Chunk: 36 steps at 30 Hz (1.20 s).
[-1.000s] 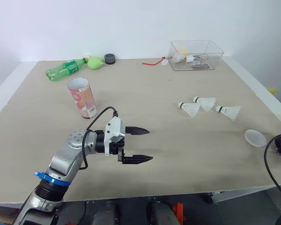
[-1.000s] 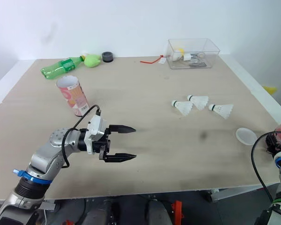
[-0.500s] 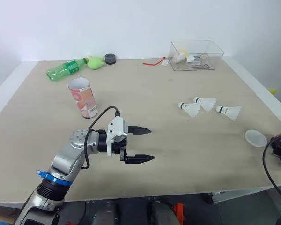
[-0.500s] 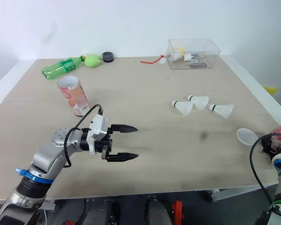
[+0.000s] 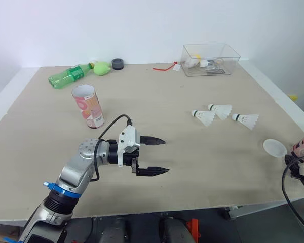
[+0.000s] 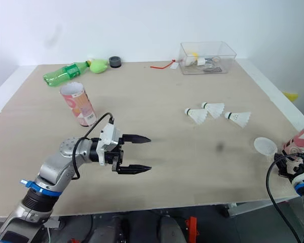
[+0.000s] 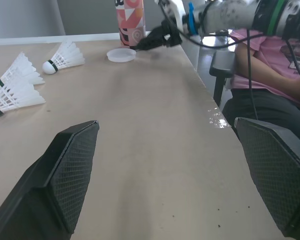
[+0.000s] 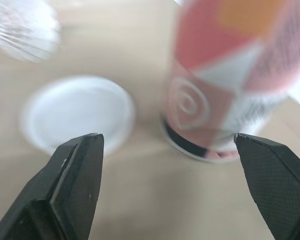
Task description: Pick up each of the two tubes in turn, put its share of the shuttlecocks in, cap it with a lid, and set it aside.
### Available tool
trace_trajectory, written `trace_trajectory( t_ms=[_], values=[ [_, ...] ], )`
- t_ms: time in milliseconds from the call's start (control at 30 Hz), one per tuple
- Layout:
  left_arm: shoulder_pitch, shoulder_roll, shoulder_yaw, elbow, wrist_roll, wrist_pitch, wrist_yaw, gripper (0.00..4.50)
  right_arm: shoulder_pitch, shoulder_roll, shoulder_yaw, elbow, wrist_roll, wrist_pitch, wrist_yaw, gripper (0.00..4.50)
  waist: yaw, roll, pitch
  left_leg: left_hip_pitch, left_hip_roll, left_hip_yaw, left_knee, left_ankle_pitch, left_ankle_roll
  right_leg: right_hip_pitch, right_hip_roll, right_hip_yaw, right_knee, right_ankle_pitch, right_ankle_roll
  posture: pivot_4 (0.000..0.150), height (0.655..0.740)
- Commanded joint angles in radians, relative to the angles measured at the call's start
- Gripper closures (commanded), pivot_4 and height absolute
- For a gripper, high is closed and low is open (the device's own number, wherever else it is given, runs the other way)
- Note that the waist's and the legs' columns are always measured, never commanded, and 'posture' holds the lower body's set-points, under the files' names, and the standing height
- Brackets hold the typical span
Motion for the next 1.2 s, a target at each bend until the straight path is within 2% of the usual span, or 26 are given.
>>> trace_trajectory(
  t_ms=[33,233,333,433,567,667,767,933,1200],
  values=[
    [-0.026,0.003,0.005,0.015,0.01,-0.034,-0.016,0.0,0.039,-0.007,0.004,-0.191,0.04,0.104,0.011,0.04,0.001,0.0,0.0,0.0,0.0,0.0,0.0,0.0,0.0,0.0,0.0,0.0,0.0,0.0,0.0,0.15,0.74],
    [-0.032,0.0,0.008,0.034,0.019,-0.048,-0.022,0.0,0.081,0.043,0.063,-0.437,0.108,0.241,0.015,0.04,0.002,0.0,0.0,-0.001,0.0,-0.001,-0.001,0.0,0.0,-0.001,0.0,0.0,0.0,-0.001,-0.001,0.15,0.74],
    [-0.031,-0.003,0.02,0.049,0.024,-0.06,-0.011,0.0,0.038,0.06,0.158,-0.522,0.15,0.183,0.136,0.04,-0.002,0.0,0.0,-0.001,0.0,-0.001,-0.001,0.0,0.0,-0.001,0.001,0.0,0.0,-0.001,-0.001,0.15,0.74],
    [-0.031,-0.005,0.037,0.072,0.025,-0.072,0.002,0.0,0.002,0.044,0.233,-0.53,0.169,0.106,0.301,0.04,-0.003,-0.001,0.001,0.0,0.0,-0.002,-0.001,0.0,0.0,-0.001,0.002,0.0,0.0,0.0,-0.001,0.15,0.74],
    [-0.027,-0.005,0.055,0.096,0.03,-0.087,0.023,0.0,-0.016,-0.025,0.348,-0.481,0.106,-0.074,0.57,0.04,0.003,-0.002,0.002,-0.001,0.0,-0.003,-0.001,0.0,0.0,-0.001,0.001,-0.002,-0.001,-0.001,-0.002,0.15,0.74],
    [-0.017,-0.003,0.079,0.108,0.031,-0.087,0.048,0.0,-0.095,-0.069,0.474,-0.375,0.049,-0.234,0.797,0.04,0.004,-0.006,0.004,-0.001,0.0,-0.002,-0.002,-0.001,0.0,-0.001,0.001,-0.001,-0.002,-0.001,-0.001,0.15,0.74],
    [-0.004,-0.001,0.1,0.115,0.043,-0.097,0.084,0.0,-0.21,-0.062,0.561,-0.257,0.014,-0.321,0.917,0.04,0.002,-0.008,0.006,-0.001,0.0,-0.001,-0.001,-0.001,0.0,-0.001,0.001,-0.001,-0.002,-0.001,-0.001,0.15,0.74],
    [0.039,-0.02,0.183,0.108,0.074,-0.09,0.263,0.0,-0.416,-0.003,0.666,-0.11,-0.007,-0.332,1.004,0.04,0.002,-0.01,0.007,-0.001,0.001,-0.002,-0.001,-0.001,0.0,-0.001,0.002,-0.001,-0.001,0.0,-0.003,0.15,0.74],
    [0.245,-0.061,0.335,-0.043,0.155,-0.038,0.629,0.0,-0.633,0.15,0.754,0.082,-0.081,-0.336,0.973,0.04,0.002,-0.01,0.007,-0.001,0.002,-0.002,-0.003,-0.002,-0.001,-0.002,0.001,-0.002,-0.001,0.004,-0.006,0.15,0.74]
  ],
)
